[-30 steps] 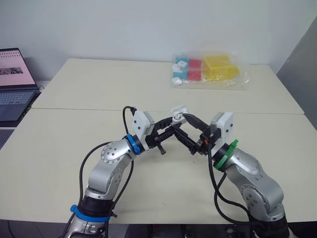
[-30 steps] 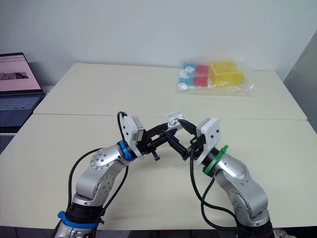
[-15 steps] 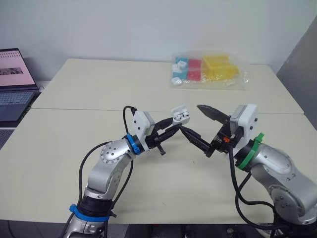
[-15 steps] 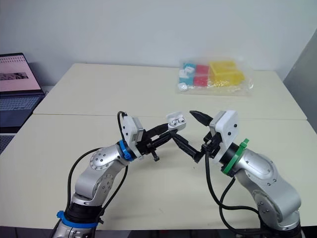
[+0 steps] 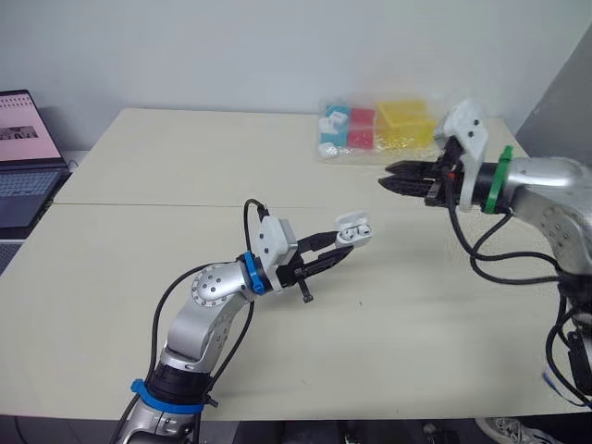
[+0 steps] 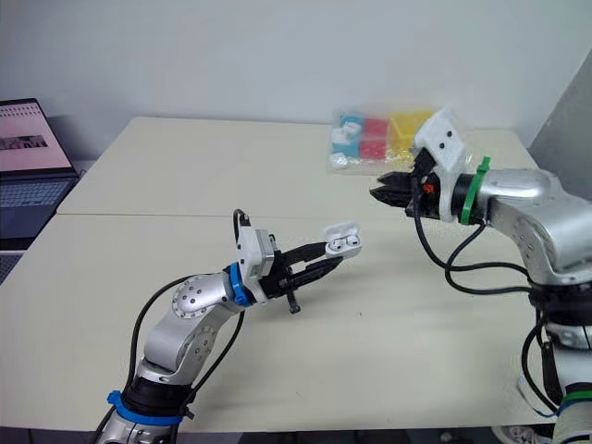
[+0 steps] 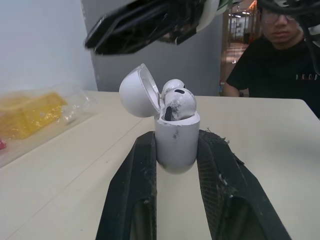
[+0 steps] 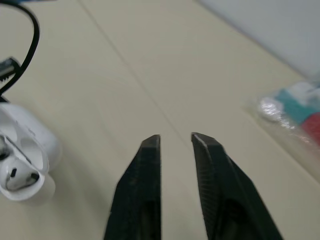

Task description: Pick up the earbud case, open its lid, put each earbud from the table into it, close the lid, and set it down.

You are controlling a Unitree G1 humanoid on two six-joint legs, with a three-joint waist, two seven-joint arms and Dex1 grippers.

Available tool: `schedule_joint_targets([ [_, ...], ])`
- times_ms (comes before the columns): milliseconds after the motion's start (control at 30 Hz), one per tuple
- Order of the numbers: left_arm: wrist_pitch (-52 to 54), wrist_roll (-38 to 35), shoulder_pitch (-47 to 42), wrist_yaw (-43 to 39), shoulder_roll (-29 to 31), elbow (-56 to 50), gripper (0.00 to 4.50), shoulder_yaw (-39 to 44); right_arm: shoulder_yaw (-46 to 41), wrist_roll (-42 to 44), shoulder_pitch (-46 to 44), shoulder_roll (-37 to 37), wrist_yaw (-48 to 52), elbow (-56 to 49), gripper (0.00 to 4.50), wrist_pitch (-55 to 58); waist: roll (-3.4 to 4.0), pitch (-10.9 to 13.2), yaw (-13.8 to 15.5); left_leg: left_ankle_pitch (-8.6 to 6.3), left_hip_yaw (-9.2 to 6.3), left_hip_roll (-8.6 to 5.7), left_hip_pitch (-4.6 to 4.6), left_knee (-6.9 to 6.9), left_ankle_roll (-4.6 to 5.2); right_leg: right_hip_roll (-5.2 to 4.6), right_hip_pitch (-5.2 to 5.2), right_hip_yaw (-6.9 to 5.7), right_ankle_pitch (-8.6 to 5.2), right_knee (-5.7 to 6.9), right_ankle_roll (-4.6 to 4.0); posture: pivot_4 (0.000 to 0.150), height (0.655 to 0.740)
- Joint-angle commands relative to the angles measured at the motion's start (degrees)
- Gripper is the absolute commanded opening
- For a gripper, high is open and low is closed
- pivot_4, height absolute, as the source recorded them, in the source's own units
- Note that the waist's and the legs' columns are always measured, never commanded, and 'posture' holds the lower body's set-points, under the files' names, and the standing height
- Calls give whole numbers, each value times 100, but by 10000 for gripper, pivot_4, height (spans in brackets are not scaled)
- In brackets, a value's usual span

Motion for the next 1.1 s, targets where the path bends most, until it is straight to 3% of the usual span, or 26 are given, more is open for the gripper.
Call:
schedule_joint_targets([
  [33, -132, -43, -8, -47, -21, -123, 7709, -57, 331, -130, -406, -33, 1018, 311, 461, -155, 0, 0, 6, 0, 0, 0, -5, 1, 0, -1, -6, 1, 0, 1, 0, 1500, 7400],
  [300, -149, -32, 40, -31, -9, -150, 7709, -102, 466, 47, -686, 169, 2028, 205, 0, 166, 1, 1, 12, 0, -3, 1, -10, 0, 0, -4, -13, -4, 1, 7, -1, 1500, 7400],
  [533, -148, -31, 61, -27, -17, -155, 7709, -113, 260, 287, -627, 163, 2147, -141, 0, 522, 1, 1, 14, 0, -3, 0, -9, 2, 0, -7, -13, -5, 2, 11, -1, 1500, 7400],
  [1100, -166, -37, 77, 73, -60, -176, 7709, -107, 365, -39, -15, -42, 2200, -420, 0, 262, 1, 1, 11, 0, -2, 0, -7, 4, 0, -5, -13, -4, 2, 16, -2, 1500, 7400],
])
